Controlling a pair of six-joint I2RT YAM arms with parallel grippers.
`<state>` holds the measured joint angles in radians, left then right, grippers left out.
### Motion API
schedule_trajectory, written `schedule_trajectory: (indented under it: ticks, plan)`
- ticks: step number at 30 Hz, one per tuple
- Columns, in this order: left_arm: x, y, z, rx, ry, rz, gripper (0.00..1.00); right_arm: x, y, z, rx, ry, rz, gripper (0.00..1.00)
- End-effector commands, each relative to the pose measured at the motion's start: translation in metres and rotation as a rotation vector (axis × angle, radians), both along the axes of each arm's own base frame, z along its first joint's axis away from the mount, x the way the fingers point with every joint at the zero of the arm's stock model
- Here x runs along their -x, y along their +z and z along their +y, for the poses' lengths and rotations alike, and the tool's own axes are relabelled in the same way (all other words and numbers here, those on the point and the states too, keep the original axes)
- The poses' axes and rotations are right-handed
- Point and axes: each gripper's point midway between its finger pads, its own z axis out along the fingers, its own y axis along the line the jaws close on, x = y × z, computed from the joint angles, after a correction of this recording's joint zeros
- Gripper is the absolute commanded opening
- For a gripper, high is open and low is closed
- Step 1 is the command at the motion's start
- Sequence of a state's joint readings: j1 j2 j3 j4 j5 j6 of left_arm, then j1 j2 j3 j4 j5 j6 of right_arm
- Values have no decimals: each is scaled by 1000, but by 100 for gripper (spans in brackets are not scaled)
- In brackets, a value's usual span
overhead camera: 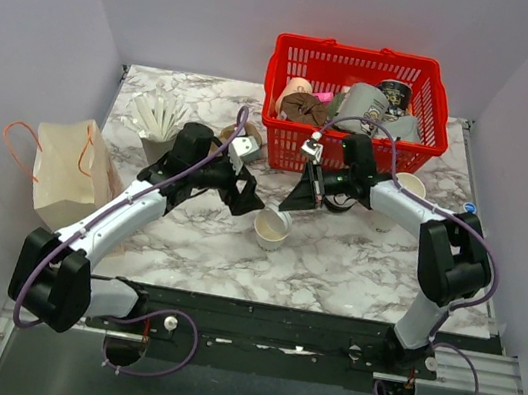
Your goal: Pack the takeout coffee
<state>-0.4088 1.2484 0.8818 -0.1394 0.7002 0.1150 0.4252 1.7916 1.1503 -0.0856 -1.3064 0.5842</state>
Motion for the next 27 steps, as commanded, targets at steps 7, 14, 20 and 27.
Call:
schedule_trajectory:
  ticks: [7, 14, 20, 27]
  plan:
    - [-2, 0, -10, 20, -9, -38, 96, -4, -16, -4, 94, -58, 20, 6]
    - [3, -4, -11, 18, -21, -32, 96, -8, -13, -5, 122, -78, -33, 10]
    - [8, -9, -11, 16, -32, -22, 96, -10, -11, -8, 145, -97, -65, 16]
    - [9, -13, -15, 25, -34, -13, 96, -11, -13, -10, 166, -106, -67, 25]
